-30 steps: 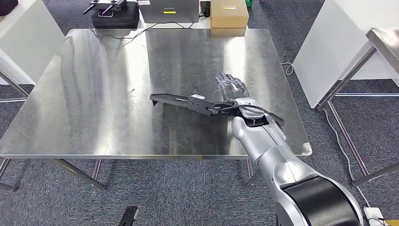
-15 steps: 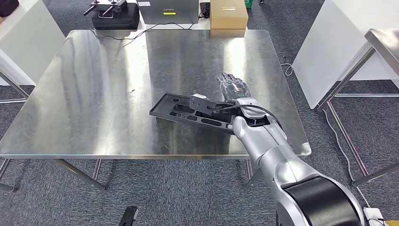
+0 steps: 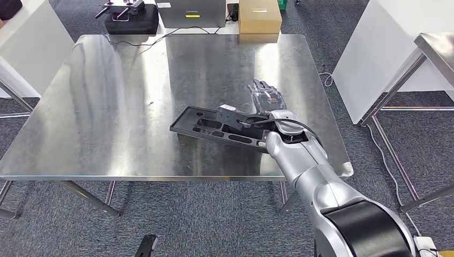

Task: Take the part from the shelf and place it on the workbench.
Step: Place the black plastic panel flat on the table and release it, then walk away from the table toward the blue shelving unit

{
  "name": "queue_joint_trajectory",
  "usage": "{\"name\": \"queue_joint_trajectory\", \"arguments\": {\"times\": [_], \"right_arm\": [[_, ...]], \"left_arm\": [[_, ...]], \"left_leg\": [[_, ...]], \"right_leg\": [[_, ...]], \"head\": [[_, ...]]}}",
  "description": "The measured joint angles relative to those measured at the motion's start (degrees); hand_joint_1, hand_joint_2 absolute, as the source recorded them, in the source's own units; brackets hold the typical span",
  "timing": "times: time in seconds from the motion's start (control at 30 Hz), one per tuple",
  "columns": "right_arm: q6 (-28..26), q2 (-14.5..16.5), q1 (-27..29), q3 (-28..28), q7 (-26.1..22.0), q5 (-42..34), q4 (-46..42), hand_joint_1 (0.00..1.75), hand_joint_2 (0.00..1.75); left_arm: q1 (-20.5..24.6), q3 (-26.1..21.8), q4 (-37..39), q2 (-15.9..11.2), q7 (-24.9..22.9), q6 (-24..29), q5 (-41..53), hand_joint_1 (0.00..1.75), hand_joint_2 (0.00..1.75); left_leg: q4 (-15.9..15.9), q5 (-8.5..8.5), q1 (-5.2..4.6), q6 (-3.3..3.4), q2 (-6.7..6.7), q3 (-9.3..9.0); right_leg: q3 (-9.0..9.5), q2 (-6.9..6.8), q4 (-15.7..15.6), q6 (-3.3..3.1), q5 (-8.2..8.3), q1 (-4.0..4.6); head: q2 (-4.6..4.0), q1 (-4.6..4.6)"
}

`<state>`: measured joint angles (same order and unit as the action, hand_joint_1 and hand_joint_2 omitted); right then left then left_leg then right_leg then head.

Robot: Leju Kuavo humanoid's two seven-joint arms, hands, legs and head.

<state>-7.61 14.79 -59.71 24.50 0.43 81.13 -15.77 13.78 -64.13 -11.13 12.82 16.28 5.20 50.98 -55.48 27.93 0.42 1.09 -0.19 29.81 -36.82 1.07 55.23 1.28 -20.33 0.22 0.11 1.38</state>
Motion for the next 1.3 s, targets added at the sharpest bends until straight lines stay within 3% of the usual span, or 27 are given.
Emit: {"name": "queue_joint_trajectory", "arguments": {"times": [0.17,0.4,0.93,1.07,1.13,1.2,1.3], "right_arm": [[-5.9,0.5,-1.6,-0.8,-2.4,-0.1,-1.5,0.0,0.0],[-9.1,0.9,-3.5,-0.8,-4.4,0.5,-3.7,0.0,0.0],[-10.6,1.4,-3.6,-0.7,-7.4,0.1,-8.2,0.0,0.0],[-10.6,1.4,-3.4,-0.7,-7.7,0.0,-8.6,0.0,0.0],[-10.7,1.3,-3.3,-0.7,-7.9,-0.2,-8.9,0.0,0.0],[-11.0,1.3,-3.2,-0.7,-8.2,-0.3,-9.2,0.0,0.0],[-11.6,1.2,-2.5,-0.6,-8.4,-0.5,-9.4,0.0,0.0]], "left_arm": [[0.0,-0.6,0.0,0.0,-0.1,0.4,-0.1,0.0,0.0],[0.0,-1.0,0.0,0.0,-0.3,0.8,-0.4,0.0,0.0],[0.0,-2.0,0.0,-0.2,-0.7,-0.2,-0.8,0.0,0.0],[0.1,-2.0,0.0,-0.3,-0.7,-0.3,-0.8,0.0,0.0],[0.1,-2.0,0.0,-0.2,-0.7,-0.5,-0.8,0.0,0.0],[0.2,-2.0,0.0,-0.2,-0.7,-0.6,-0.8,0.0,0.0],[0.2,-2.0,0.0,-0.2,-0.7,-0.7,-0.7,0.0,0.0]], "left_leg": [[0.0,0.0,0.0,0.0,0.01,-0.05],[0.0,0.0,0.0,-0.01,0.0,-0.1],[-0.2,0.11,-0.18,0.15,-0.01,-0.1],[-0.6,0.18,-0.26,0.43,-0.02,0.07],[-0.3,-0.18,-0.04,0.87,0.13,-0.09],[0.2,-0.67,0.49,1.36,0.38,-0.39],[0.3,-0.8,0.91,1.5,0.68,-0.5]], "right_leg": [[0.01,0.0,0.0,0.0,0.0,0.0],[0.07,0.0,0.0,0.0,0.0,0.01],[0.11,0.0,0.0,0.07,0.04,-0.22],[0.12,0.0,0.0,0.37,0.24,-0.33],[0.0,-0.03,0.1,0.67,0.25,-0.35],[-1.29,-0.21,2.6,0.89,-1.06,-0.35],[-6.86,-0.42,14.6,1.15,-5.55,-0.89]], "head": [[0.0,0.01],[0.0,0.01],[0.0,0.03],[0.0,0.01],[0.0,0.06],[0.0,-0.13],[0.0,-0.66]]}}
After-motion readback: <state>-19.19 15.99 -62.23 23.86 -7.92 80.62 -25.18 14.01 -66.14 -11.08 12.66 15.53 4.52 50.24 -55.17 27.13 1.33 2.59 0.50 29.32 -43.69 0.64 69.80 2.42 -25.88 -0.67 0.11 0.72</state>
